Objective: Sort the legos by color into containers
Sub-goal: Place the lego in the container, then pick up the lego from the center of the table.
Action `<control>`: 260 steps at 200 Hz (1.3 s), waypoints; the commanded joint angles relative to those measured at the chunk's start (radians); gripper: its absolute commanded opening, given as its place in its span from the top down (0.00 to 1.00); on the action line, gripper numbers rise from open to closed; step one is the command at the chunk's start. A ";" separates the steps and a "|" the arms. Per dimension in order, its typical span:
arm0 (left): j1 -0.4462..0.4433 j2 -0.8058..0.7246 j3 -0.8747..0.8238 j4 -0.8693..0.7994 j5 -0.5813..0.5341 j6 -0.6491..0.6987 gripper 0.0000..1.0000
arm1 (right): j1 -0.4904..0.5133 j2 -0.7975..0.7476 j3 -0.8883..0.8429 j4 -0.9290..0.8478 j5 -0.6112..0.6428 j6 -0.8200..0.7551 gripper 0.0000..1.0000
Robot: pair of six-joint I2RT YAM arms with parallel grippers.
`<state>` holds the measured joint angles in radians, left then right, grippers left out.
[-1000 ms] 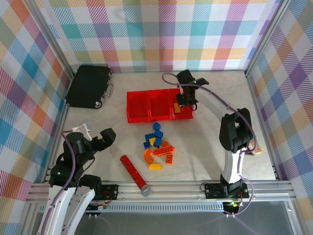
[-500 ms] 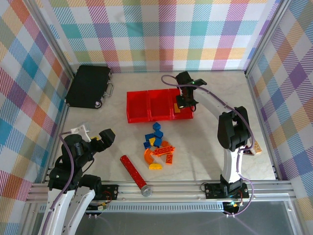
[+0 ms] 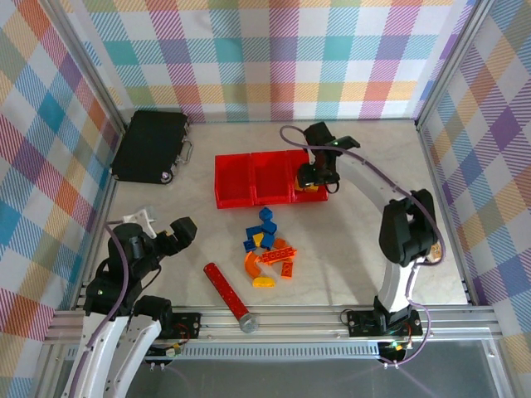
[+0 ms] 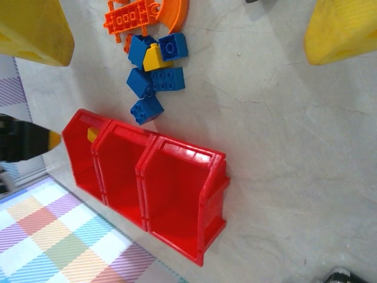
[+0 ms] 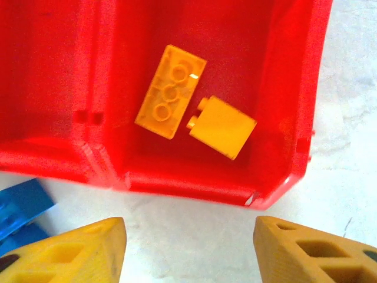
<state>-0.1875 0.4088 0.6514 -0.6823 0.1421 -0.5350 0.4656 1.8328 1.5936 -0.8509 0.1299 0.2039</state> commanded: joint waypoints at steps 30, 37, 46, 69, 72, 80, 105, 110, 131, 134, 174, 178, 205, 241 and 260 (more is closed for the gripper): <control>-0.007 0.056 0.007 -0.001 0.045 -0.001 0.00 | 0.099 -0.146 -0.139 0.045 -0.160 0.144 0.27; -0.007 0.055 0.004 0.002 0.047 -0.002 0.00 | 0.114 -0.147 -0.149 0.051 -0.169 0.157 0.26; -0.008 0.055 0.001 0.007 0.051 -0.003 0.00 | 0.139 -0.148 -0.161 0.064 -0.175 0.172 0.24; -0.007 0.067 -0.007 0.024 0.067 -0.005 0.00 | 0.207 -0.134 -0.181 0.102 -0.182 0.207 0.20; -0.008 0.070 -0.006 0.024 0.067 -0.004 0.00 | 0.215 -0.128 -0.181 0.103 -0.180 0.210 0.20; -0.007 0.078 -0.004 0.023 0.072 -0.004 0.00 | 0.233 -0.111 -0.177 0.110 -0.173 0.213 0.19; -0.007 0.092 0.000 0.018 0.077 -0.004 0.00 | 0.261 -0.037 -0.144 0.106 -0.168 0.171 0.19; -0.007 0.093 -0.001 0.021 0.082 -0.005 0.00 | 0.264 -0.023 -0.137 0.105 -0.164 0.163 0.19; -0.009 0.092 -0.007 0.025 0.090 -0.011 0.00 | 0.268 0.025 -0.112 0.106 -0.173 0.131 0.19; -0.009 0.093 -0.007 0.027 0.090 -0.012 0.00 | 0.267 0.031 -0.108 0.107 -0.174 0.128 0.19; -0.011 0.091 -0.007 0.030 0.090 -0.011 0.00 | 0.278 0.108 -0.063 0.103 -0.160 0.076 0.19; -0.012 0.092 -0.007 0.029 0.089 -0.013 0.00 | 0.278 0.115 -0.055 0.100 -0.154 0.071 0.19; -0.012 0.091 -0.007 0.029 0.091 -0.013 0.00 | 0.286 0.176 0.008 0.060 -0.142 0.010 0.19; -0.013 0.091 -0.008 0.030 0.093 -0.012 0.00 | 0.289 0.238 0.087 0.012 -0.112 -0.049 0.18; -0.013 0.092 -0.006 0.030 0.094 -0.011 0.00 | 0.289 0.265 0.121 -0.009 -0.100 -0.076 0.18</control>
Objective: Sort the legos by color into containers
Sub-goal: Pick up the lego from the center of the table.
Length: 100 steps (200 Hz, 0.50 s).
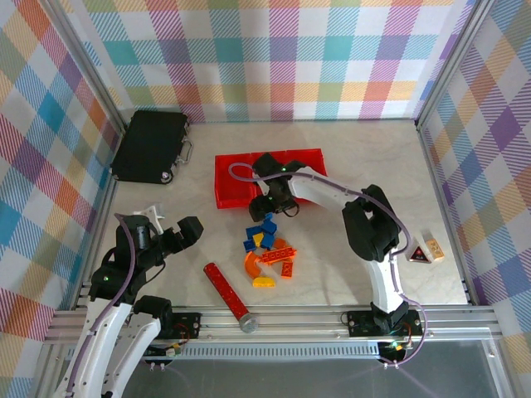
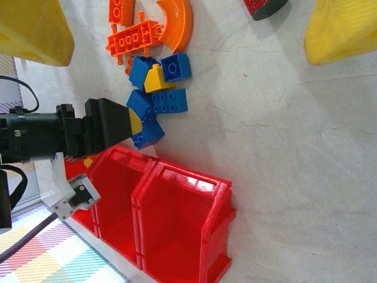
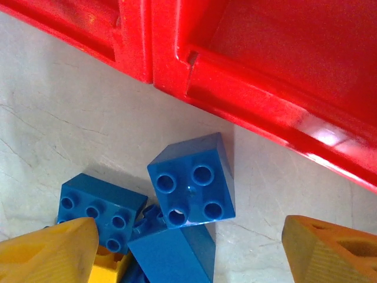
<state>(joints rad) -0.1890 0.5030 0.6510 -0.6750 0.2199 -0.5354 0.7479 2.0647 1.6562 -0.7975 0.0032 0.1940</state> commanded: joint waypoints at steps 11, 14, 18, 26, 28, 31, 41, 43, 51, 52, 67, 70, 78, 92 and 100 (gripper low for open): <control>-0.012 -0.003 -0.005 0.023 0.016 -0.009 0.00 | 0.008 0.046 0.074 -0.071 0.028 -0.081 0.18; -0.012 -0.002 -0.005 0.023 0.015 -0.009 0.00 | 0.009 0.050 0.076 -0.072 0.029 -0.085 0.18; -0.012 -0.003 -0.005 0.023 0.015 -0.008 0.00 | 0.010 0.054 0.082 -0.075 0.029 -0.090 0.18; -0.012 -0.001 -0.005 0.024 0.015 -0.009 0.00 | 0.011 0.064 0.094 -0.083 0.030 -0.099 0.18; -0.012 -0.001 -0.005 0.024 0.015 -0.009 0.00 | 0.013 0.068 0.096 -0.085 0.029 -0.102 0.19; -0.012 -0.002 -0.005 0.025 0.013 -0.009 0.00 | 0.013 0.071 0.099 -0.088 0.028 -0.106 0.19; -0.012 -0.001 -0.006 0.025 0.013 -0.008 0.00 | 0.017 0.083 0.115 -0.102 0.026 -0.119 0.19; -0.012 -0.002 -0.007 0.026 0.013 -0.009 0.00 | 0.017 0.085 0.117 -0.104 0.026 -0.121 0.19; -0.012 -0.002 -0.007 0.028 0.013 -0.009 0.00 | 0.022 0.093 0.124 -0.111 0.032 -0.128 0.20; -0.012 -0.001 -0.007 0.028 0.013 -0.009 0.00 | 0.023 0.095 0.125 -0.111 0.032 -0.130 0.20; -0.012 0.001 -0.007 0.029 0.016 -0.007 0.00 | 0.029 0.106 0.132 -0.115 0.039 -0.141 0.20; -0.012 0.000 -0.007 0.029 0.015 -0.006 0.00 | 0.030 0.109 0.135 -0.117 0.042 -0.143 0.21; -0.012 0.000 -0.007 0.029 0.016 -0.007 0.00 | 0.033 0.115 0.140 -0.118 0.046 -0.146 0.21; -0.012 0.000 -0.007 0.031 0.015 -0.006 0.00 | 0.034 0.123 0.149 -0.120 0.051 -0.156 0.22; -0.012 -0.001 -0.007 0.030 0.016 -0.007 0.00 | 0.036 0.130 0.155 -0.123 0.052 -0.163 0.22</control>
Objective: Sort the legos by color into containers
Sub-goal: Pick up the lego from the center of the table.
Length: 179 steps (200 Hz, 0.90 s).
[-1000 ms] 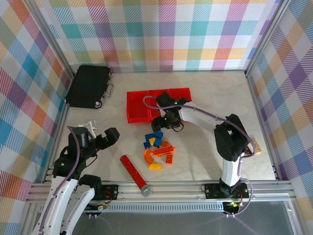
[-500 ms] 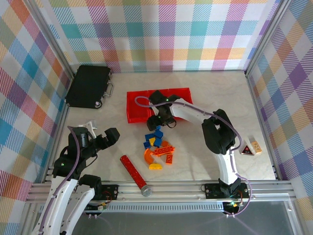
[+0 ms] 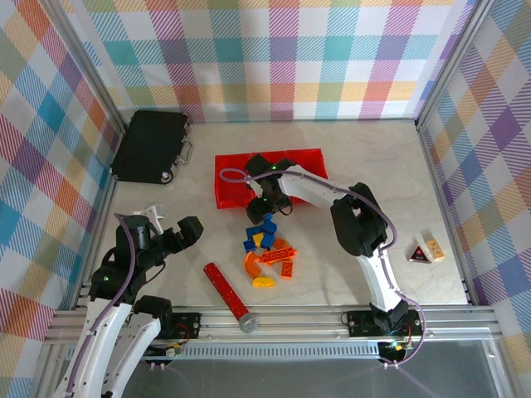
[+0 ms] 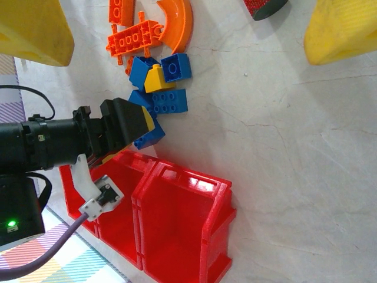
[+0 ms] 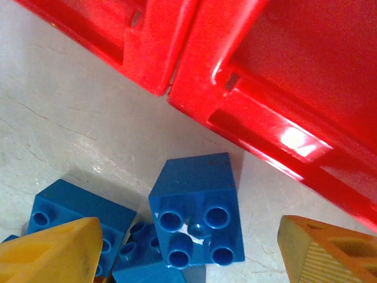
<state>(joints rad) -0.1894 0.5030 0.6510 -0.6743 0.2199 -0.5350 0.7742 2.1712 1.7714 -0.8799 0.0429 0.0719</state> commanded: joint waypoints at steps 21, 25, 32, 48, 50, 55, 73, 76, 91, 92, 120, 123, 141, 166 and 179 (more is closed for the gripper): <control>-0.012 -0.001 -0.007 0.030 0.015 -0.007 0.00 | 0.014 0.036 0.061 -0.050 0.030 -0.053 0.23; -0.012 -0.001 -0.007 0.030 0.015 -0.007 0.00 | 0.014 0.038 0.065 -0.051 0.031 -0.053 0.24; -0.012 -0.001 -0.007 0.029 0.013 -0.007 0.00 | 0.016 0.041 0.070 -0.053 0.036 -0.058 0.24; -0.012 -0.005 -0.007 0.027 0.012 -0.008 0.00 | 0.017 0.048 0.076 -0.052 0.036 -0.060 0.26; -0.012 -0.005 -0.007 0.027 0.012 -0.008 0.00 | 0.017 0.048 0.077 -0.051 0.036 -0.060 0.26; -0.012 -0.007 -0.007 0.027 0.010 -0.007 0.00 | 0.017 0.051 0.078 -0.051 0.035 -0.060 0.26; -0.012 -0.012 -0.007 0.027 0.011 -0.009 0.00 | 0.018 0.062 0.087 -0.056 0.037 -0.064 0.29; -0.012 -0.013 -0.008 0.027 0.010 -0.009 0.00 | 0.019 0.064 0.088 -0.056 0.039 -0.065 0.29; -0.012 -0.016 -0.008 0.024 0.007 -0.009 0.00 | 0.019 0.072 0.091 -0.056 0.042 -0.066 0.32; -0.012 -0.017 -0.008 0.024 0.007 -0.009 0.00 | 0.019 0.073 0.092 -0.056 0.041 -0.067 0.32; -0.013 -0.020 -0.008 0.022 0.006 -0.011 0.00 | 0.019 0.081 0.099 -0.055 0.045 -0.074 0.38; -0.013 -0.020 -0.009 0.022 0.006 -0.010 0.00 | 0.019 0.083 0.100 -0.055 0.045 -0.075 0.39; -0.013 -0.024 -0.008 0.021 0.006 -0.011 0.00 | 0.019 0.088 0.103 -0.057 0.050 -0.082 0.43; -0.013 -0.030 -0.008 0.019 0.002 -0.012 0.00 | 0.020 0.090 0.109 -0.064 0.068 -0.089 0.51; -0.013 -0.032 -0.008 0.015 -0.008 -0.015 0.00 | 0.020 0.089 0.107 -0.066 0.076 -0.090 0.58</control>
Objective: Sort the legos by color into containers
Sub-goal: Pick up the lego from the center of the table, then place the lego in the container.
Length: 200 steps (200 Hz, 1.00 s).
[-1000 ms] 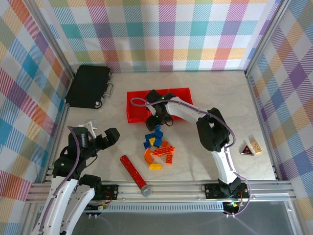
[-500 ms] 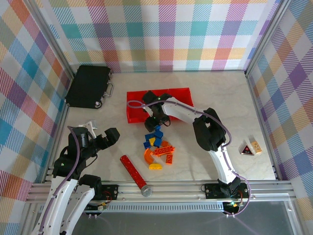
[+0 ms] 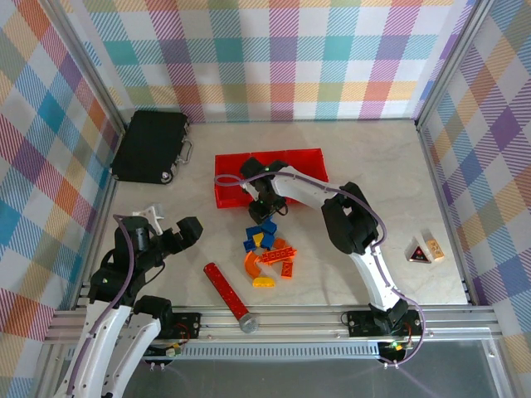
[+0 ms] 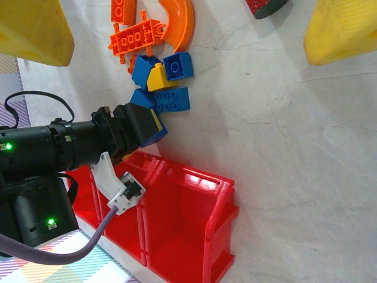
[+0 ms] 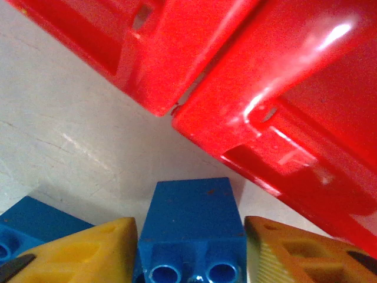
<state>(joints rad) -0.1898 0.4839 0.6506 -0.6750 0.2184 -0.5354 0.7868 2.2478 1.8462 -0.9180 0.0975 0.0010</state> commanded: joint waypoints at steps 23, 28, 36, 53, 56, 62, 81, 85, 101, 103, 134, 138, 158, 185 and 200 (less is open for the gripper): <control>-0.013 -0.017 -0.008 0.015 -0.010 -0.015 0.00 | 0.009 -0.002 0.021 -0.022 0.028 -0.016 0.67; -0.013 -0.018 -0.009 0.015 -0.010 -0.015 0.00 | 0.008 -0.007 0.019 -0.022 0.027 -0.013 0.69; -0.013 -0.019 -0.009 0.015 -0.010 -0.017 0.00 | 0.008 -0.016 0.015 -0.019 0.027 -0.008 0.70; -0.013 -0.021 -0.010 0.015 -0.012 -0.015 0.00 | 0.008 -0.043 0.003 -0.011 0.002 -0.003 0.72; -0.013 -0.021 -0.010 0.015 -0.012 -0.017 0.00 | 0.008 -0.048 0.001 -0.008 -0.009 -0.004 0.72; -0.013 -0.021 -0.010 0.016 -0.013 -0.016 0.00 | 0.009 -0.057 -0.003 -0.002 -0.025 -0.003 0.73; -0.013 -0.021 -0.011 0.015 -0.022 -0.017 0.00 | 0.008 -0.082 0.004 -0.001 -0.042 0.005 0.75; -0.013 -0.021 -0.009 0.013 -0.022 -0.016 0.00 | 0.008 -0.088 0.003 0.000 -0.042 0.009 0.75; -0.013 -0.024 -0.008 0.011 -0.022 -0.016 0.00 | 0.008 -0.120 0.004 0.006 -0.036 0.018 0.75; -0.013 -0.025 -0.009 0.010 -0.022 -0.016 0.00 | 0.008 -0.124 0.006 0.007 -0.036 0.018 0.75; -0.013 -0.032 -0.013 0.014 -0.033 -0.018 0.00 | -0.014 -0.169 0.024 0.022 -0.050 0.041 0.76; -0.013 -0.032 -0.013 0.013 -0.038 -0.018 0.00 | -0.019 -0.170 0.030 0.020 -0.050 0.047 0.76; -0.013 -0.031 -0.011 0.011 -0.047 -0.018 0.00 | -0.049 -0.167 0.064 0.012 -0.025 0.080 0.77; -0.013 -0.034 -0.010 0.011 -0.044 -0.018 0.00 | -0.076 -0.143 0.145 -0.012 0.028 0.117 0.77; -0.013 -0.037 -0.009 0.009 -0.043 -0.016 0.00 | -0.082 -0.109 0.200 -0.033 0.070 0.127 0.77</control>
<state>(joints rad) -0.1905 0.4625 0.6495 -0.6754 0.1810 -0.5388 0.7216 2.1033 1.9579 -0.9150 0.0986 0.0803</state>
